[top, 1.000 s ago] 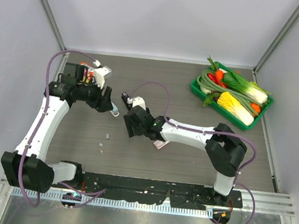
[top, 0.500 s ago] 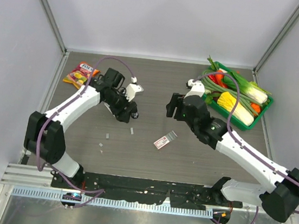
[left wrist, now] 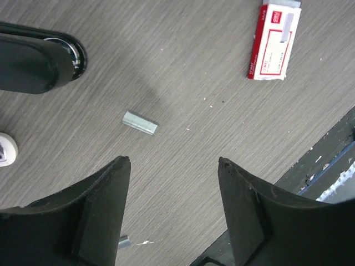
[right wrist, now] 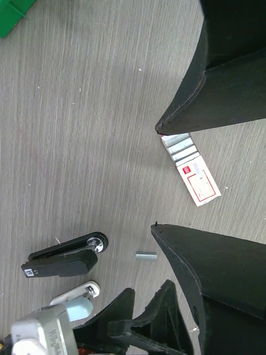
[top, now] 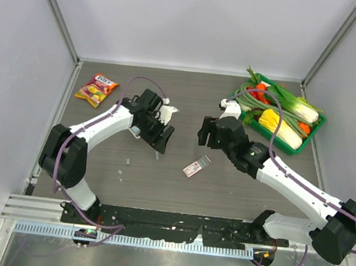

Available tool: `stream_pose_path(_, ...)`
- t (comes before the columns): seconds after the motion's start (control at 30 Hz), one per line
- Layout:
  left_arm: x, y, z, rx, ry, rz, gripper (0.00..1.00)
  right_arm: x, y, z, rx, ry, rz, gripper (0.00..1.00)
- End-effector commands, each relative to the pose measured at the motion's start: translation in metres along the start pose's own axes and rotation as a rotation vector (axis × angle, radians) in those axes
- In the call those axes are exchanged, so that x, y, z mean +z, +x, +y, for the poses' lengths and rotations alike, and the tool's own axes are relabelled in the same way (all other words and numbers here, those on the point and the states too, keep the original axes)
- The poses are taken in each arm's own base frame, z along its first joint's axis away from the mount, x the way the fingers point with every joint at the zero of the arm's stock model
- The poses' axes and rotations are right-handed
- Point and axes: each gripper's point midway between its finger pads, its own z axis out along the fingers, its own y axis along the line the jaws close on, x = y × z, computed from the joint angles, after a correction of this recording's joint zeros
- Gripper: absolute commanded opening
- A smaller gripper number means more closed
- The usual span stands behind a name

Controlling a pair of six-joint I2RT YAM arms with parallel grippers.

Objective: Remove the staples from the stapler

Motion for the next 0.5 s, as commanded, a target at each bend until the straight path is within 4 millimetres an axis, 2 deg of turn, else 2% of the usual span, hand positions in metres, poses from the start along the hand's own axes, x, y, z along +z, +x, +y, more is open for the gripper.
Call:
stream_pose_path(0.0, -0.006, -0.008, 0.012, -0.144, -0.108, 0.038, 0.65, -0.001, -0.002, 0.003, 0.008, -0.018, -0.011, 0.70)
stream_pose_path(0.07, 0.001, 0.003, 0.015, -0.201, -0.135, 0.061, 0.61, -0.002, -0.004, 0.004, 0.013, -0.027, -0.018, 0.70)
stream_pose_path(0.17, 0.010, 0.008, 0.010, -0.266, -0.148, 0.043, 0.61, -0.005, -0.007, 0.006, 0.019, -0.040, -0.026, 0.70)
stream_pose_path(0.3, 0.003, -0.008, -0.001, -0.175, -0.114, -0.012, 0.67, -0.008, -0.006, 0.007, 0.017, -0.052, -0.025, 0.70)
stream_pose_path(0.33, -0.001, -0.010, -0.005, -0.069, -0.076, -0.008, 0.70, -0.008, -0.005, 0.007, 0.016, -0.055, -0.025, 0.70)
stream_pose_path(0.37, -0.011, -0.020, -0.012, 0.024, -0.043, -0.033, 0.70, -0.008, -0.004, 0.008, 0.013, -0.058, -0.018, 0.70)
stream_pose_path(0.43, -0.028, -0.022, -0.007, 0.283, -0.051, -0.032, 0.70, -0.008, -0.002, 0.008, 0.006, -0.064, -0.013, 0.71)
stream_pose_path(0.47, -0.043, -0.025, -0.007, 0.417, -0.070, -0.060, 0.71, -0.009, -0.002, 0.009, 0.005, -0.071, -0.012, 0.70)
